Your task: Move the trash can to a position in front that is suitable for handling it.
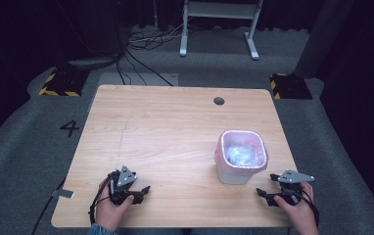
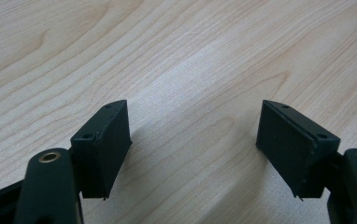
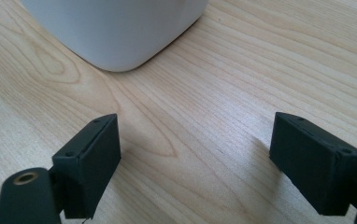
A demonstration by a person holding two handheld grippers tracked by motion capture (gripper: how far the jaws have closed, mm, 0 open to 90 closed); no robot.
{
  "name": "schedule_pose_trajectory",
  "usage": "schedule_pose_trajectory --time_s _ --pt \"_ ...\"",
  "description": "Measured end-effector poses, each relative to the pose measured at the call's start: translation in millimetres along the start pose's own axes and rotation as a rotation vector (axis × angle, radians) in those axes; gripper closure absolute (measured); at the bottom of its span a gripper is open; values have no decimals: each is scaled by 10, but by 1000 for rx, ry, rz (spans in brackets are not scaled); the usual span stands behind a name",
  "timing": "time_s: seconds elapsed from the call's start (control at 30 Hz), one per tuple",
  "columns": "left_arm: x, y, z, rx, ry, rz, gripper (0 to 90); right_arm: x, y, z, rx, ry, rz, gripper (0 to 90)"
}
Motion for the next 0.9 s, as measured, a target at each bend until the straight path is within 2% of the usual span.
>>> schedule_pose_trajectory --time_s 0.13,0.33,0.43,0.5,0.53,0.6,0.7,0.8,0.9 --pt "3 0 -1 1 8 2 251 6 -3 13 8 -1 -6 229" --pt "18 -6 -1 4 28 25 235 42 15 57 18 0 -18 226" --pt "24 -13 12 2 38 34 236 80 80 112 29 -8 -12 224" --pt "27 -14 34 -6 52 39 250 133 172 159 34 -22 17 214" --pt "30 -12 50 -5 52 46 250 133 172 159 34 -22 17 214" --pt "25 4 88 18 51 54 254 173 234 178 38 -34 17 212" --pt "22 34 135 49 56 65 259 240 322 178 39 -66 -3 182" --pt "22 59 173 60 56 66 266 319 454 163 51 -97 -33 262" --pt "22 79 194 74 58 71 284 357 518 142 62 -111 -48 267"
Point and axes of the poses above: each handheld gripper's, and its own axes: z roughly backward along the jaws, y roughly out of its top, x roughly to its right, the point moved 2 cm from there along -z, roughly forward along the jaws, and after that the axes turned 13 degrees about -y, right-handed, at the moved point
